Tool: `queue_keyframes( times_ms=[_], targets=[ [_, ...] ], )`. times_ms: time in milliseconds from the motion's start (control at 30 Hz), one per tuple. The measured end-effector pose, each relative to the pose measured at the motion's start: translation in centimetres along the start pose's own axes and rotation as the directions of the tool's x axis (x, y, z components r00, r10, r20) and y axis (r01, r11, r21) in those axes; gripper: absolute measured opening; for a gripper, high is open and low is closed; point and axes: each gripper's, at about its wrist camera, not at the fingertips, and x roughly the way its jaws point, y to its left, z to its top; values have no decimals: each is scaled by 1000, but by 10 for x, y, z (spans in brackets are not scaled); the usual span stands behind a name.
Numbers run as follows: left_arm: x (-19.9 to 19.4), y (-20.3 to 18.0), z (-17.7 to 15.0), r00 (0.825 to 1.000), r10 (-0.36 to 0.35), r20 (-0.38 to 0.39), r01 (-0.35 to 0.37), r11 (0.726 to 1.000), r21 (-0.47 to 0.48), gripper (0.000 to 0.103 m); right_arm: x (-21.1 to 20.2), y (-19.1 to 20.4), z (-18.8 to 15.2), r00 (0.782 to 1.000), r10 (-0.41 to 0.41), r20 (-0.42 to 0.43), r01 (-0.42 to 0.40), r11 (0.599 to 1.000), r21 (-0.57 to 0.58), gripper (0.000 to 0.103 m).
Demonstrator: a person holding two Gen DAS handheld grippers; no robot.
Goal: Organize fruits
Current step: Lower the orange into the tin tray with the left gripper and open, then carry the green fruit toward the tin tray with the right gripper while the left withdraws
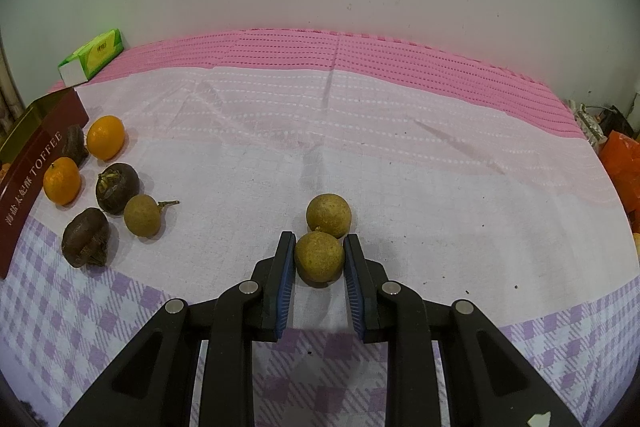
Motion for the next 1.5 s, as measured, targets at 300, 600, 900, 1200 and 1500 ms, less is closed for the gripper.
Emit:
queue_keyframes(
  times_ms=[300,600,900,1200,1500],
  targets=[
    [-25,11,-20,998,42,49,-42,999,5,69,-1,0,1,1000,-7,-1,7,1000,-1,22],
    [-36,22,-38,992,97,79,-96,995,-12,76,-3,5,4,1000,-25,-17,25,1000,7,22],
    [-40,35,-35,992,86,96,-80,995,-58,82,-36,24,19,999,13,34,-13,1000,1,22],
    [-45,61,-33,991,95,96,-79,985,-154,85,-67,119,44,973,223,67,-212,967,-143,22],
    [-50,86,-33,989,111,97,-84,966,-244,86,-77,225,47,920,392,8,-373,881,-290,22]
  ],
)
